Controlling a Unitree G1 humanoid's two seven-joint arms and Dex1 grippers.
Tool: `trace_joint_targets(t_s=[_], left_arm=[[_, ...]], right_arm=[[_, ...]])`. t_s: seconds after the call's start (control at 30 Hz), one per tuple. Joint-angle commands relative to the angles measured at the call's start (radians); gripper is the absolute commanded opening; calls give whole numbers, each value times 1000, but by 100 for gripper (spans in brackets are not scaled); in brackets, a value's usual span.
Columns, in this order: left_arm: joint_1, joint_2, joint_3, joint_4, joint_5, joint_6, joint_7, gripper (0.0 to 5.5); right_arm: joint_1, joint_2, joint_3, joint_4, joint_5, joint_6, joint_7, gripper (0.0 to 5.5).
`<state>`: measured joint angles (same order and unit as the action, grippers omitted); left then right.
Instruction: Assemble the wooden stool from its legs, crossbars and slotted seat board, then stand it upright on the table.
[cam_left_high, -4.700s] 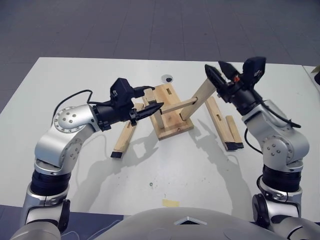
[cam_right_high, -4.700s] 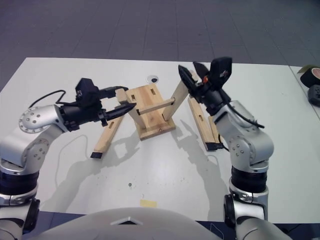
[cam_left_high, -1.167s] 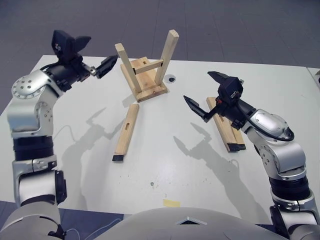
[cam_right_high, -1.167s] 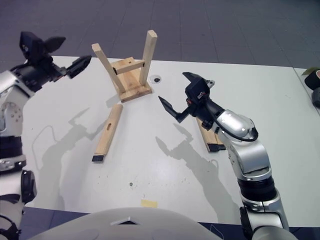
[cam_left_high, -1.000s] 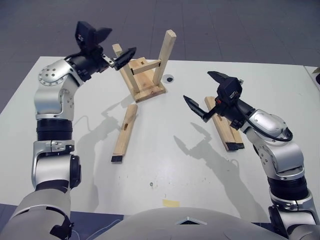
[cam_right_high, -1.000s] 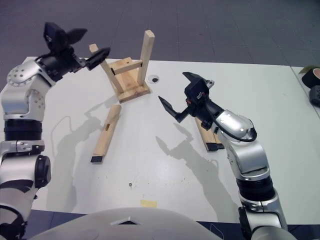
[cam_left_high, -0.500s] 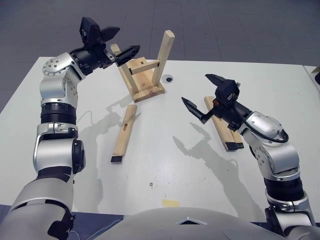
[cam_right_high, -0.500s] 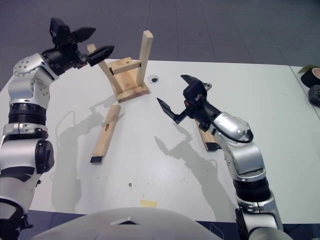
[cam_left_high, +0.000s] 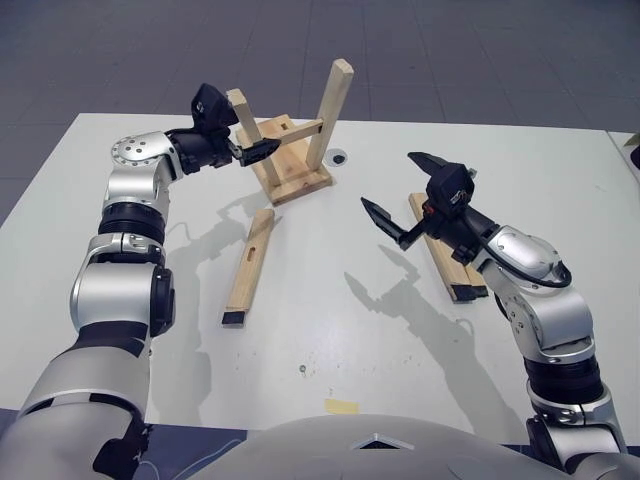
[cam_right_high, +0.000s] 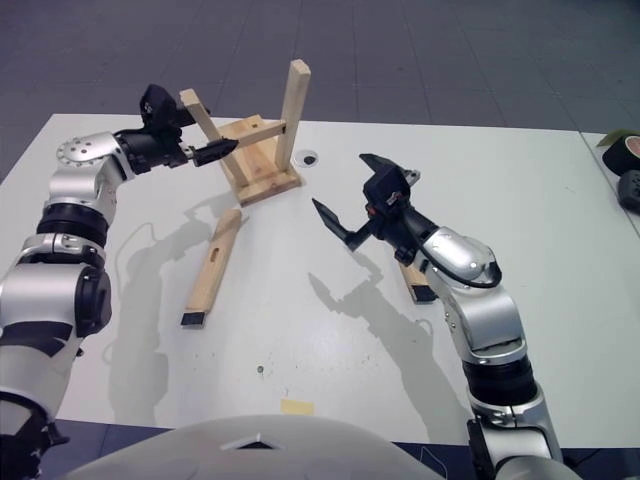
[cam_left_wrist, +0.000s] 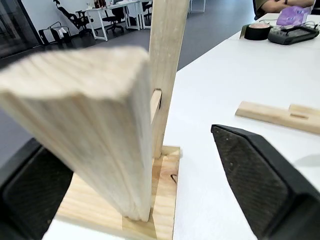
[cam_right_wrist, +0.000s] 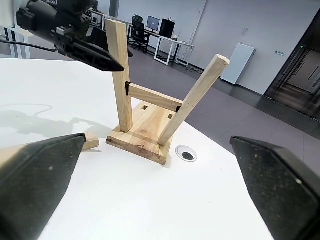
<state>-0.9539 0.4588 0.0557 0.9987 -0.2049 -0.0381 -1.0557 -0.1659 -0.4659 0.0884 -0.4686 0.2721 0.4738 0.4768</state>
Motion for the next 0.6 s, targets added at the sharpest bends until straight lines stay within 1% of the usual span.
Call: trace_joint_targets(t_s=[0.03,0.13,0.3,0.37,0.5,0.6], left_arm=[[22,-23,4,-92,-11,16,2,382],[80,-55,11,-174,-23,28,52,331],[279,-77,-50,-475,1,73,106,248],[350,-87,-72,-601,-12,121,128,219],[439,-138,-101,-871,-73,245,198,218],[459,-167,-133,-1031,-109,328,232,218]], right_arm=[[7,3,-5,8,-9,6,-2,540],[12,9,-5,6,-19,4,-12,540],[5,13,-11,10,-23,2,-18,540],[9,13,-17,9,-26,1,-21,540],[13,17,-15,8,-33,-1,-25,540],[14,21,-14,12,-41,-6,-26,540]])
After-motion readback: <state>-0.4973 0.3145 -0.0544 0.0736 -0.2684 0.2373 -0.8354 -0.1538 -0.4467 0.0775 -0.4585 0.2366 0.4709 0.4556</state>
